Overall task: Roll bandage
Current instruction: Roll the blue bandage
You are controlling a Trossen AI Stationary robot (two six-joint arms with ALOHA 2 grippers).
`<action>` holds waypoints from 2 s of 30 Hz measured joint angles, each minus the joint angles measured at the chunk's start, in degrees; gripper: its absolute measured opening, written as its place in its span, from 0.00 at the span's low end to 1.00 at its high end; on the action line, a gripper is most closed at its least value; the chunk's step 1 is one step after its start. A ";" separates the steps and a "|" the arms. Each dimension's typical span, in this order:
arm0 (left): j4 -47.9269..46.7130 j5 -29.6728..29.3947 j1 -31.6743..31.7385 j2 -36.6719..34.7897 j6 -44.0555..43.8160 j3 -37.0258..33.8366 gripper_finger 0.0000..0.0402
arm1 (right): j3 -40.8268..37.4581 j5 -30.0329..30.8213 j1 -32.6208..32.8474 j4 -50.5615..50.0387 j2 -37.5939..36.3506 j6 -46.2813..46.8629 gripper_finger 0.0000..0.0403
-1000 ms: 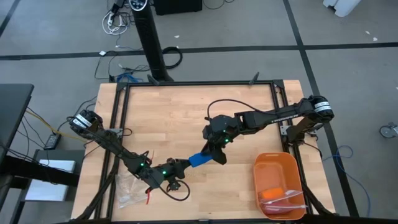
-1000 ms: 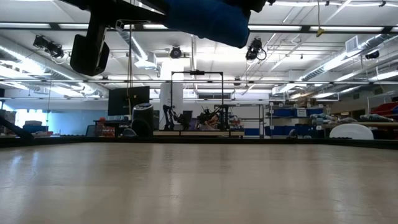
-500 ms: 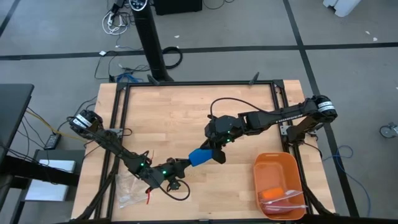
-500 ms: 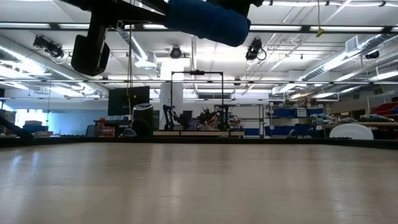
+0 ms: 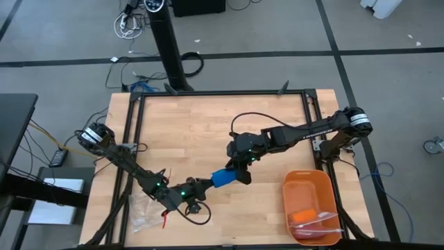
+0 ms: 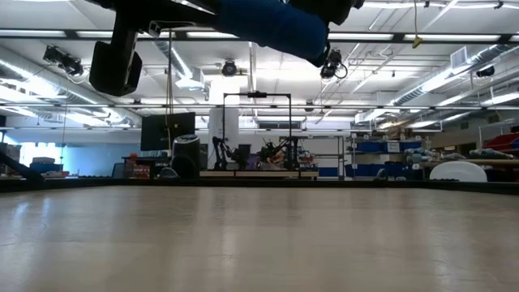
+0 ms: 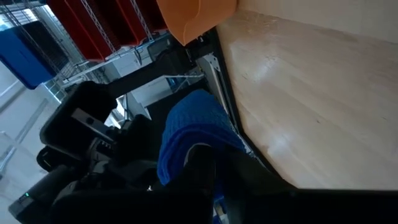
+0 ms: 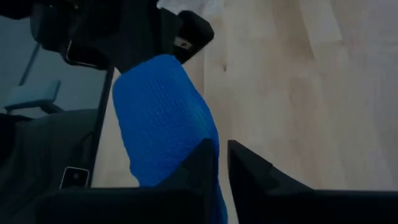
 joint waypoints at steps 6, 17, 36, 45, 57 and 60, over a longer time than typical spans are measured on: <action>1.08 -0.10 -0.02 0.01 0.22 0.07 0.04 | 0.00 -0.24 -0.02 0.63 -0.20 -0.05 0.25; 1.34 -0.75 -0.33 -0.02 0.14 0.09 0.04 | 0.00 2.02 -0.48 0.56 -2.85 -3.09 0.45; 1.43 -0.75 -0.33 -0.04 -1.84 0.11 0.04 | 0.00 23.68 11.36 -2.36 -8.15 -16.34 0.66; 1.71 -1.33 0.07 -0.06 -3.08 0.11 0.04 | 5.89 42.93 19.88 -5.41 0.68 -21.03 0.66; 3.66 -2.39 0.96 -0.04 -3.24 0.09 0.04 | 16.28 47.24 20.69 -16.42 11.02 -22.59 0.67; 3.99 -2.59 0.98 -0.04 -3.16 0.09 0.04 | 18.22 50.33 20.34 -19.11 12.57 -22.52 0.69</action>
